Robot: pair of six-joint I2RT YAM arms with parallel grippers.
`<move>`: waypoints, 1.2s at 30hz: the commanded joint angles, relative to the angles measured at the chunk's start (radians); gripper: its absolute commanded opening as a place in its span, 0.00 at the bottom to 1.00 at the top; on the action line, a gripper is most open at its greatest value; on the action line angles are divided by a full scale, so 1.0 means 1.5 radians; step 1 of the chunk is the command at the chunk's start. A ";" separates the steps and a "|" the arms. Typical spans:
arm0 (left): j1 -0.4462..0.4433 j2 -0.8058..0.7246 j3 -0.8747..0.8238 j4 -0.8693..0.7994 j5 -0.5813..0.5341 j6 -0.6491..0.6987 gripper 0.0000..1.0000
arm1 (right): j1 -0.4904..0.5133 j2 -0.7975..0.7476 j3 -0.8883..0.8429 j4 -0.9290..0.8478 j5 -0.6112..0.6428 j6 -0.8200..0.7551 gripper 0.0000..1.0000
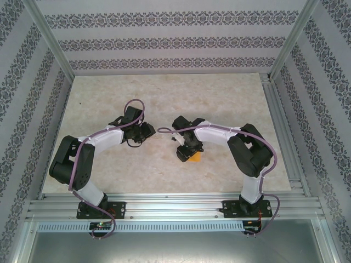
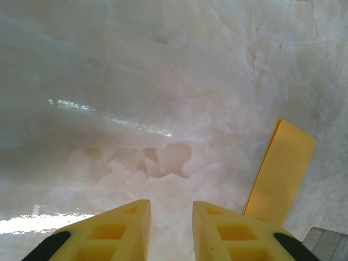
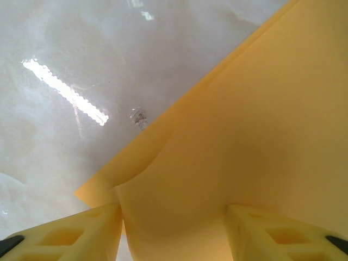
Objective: Fold a paper plane with a square sheet of paper (pick it up from the middle)
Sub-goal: Fold the triangle a second time at the center of the table.
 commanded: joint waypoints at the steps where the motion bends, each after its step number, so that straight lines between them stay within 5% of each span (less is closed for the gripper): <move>1: 0.006 0.009 0.012 0.010 0.010 0.002 0.28 | -0.011 0.007 -0.008 0.006 -0.033 0.003 0.52; 15: -0.028 0.055 0.059 0.030 0.070 0.015 0.29 | -0.082 -0.096 -0.075 0.099 -0.137 0.067 0.34; 21: -0.074 0.101 0.102 0.043 0.094 0.001 0.32 | -0.118 -0.147 -0.124 0.158 -0.202 0.093 0.36; 36: -0.136 0.234 0.169 0.189 0.131 -0.157 0.60 | -0.139 -0.147 -0.154 0.189 -0.236 0.089 0.38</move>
